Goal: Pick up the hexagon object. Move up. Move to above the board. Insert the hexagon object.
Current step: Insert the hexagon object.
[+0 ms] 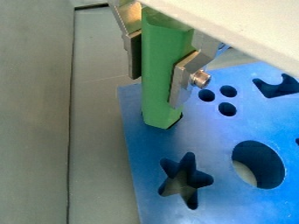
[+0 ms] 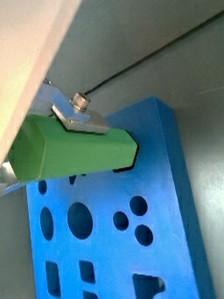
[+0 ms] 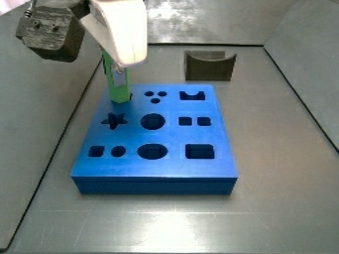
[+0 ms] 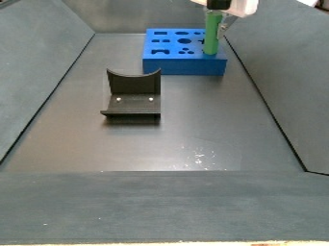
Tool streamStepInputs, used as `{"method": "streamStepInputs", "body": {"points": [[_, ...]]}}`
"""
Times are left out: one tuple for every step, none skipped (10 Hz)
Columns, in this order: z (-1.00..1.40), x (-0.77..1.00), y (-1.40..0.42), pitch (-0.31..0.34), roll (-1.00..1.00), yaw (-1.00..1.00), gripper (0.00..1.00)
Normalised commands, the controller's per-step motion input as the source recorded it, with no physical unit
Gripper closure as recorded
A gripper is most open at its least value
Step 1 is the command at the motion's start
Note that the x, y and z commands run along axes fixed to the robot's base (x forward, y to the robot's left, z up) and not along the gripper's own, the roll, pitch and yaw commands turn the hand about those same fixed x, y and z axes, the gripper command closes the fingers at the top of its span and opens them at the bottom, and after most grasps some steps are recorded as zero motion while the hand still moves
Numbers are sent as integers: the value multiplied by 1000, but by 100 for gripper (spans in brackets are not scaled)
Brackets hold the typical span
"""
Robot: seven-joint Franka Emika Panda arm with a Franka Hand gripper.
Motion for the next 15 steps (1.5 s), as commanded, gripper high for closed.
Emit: {"method": "streamStepInputs", "body": {"points": [[-114, 0, -23, -43, 0, 86, 100], [-609, 143, 0, -131, -154, 269, 100], [-789, 31, 77, -183, -220, 509, 100], [0, 0, 0, 0, 14, 0, 100], [-20, -43, 0, 0, 0, 0, 100], [-1000, -229, -151, -100, 323, 0, 100], [-1000, -94, -174, -60, 217, -160, 100], [-1000, -17, -171, -60, 154, -249, 100], [-1000, 0, -91, -34, 91, -203, 100], [-1000, 0, 0, 0, 29, -37, 100], [-1000, 0, 0, 0, 26, 0, 100], [-1000, 0, 0, 0, 9, -49, 100], [-1000, -17, 40, 177, 0, -217, 100], [-614, 0, 0, 329, -74, -229, 100], [0, 0, 0, 0, -23, 0, 100]]}}
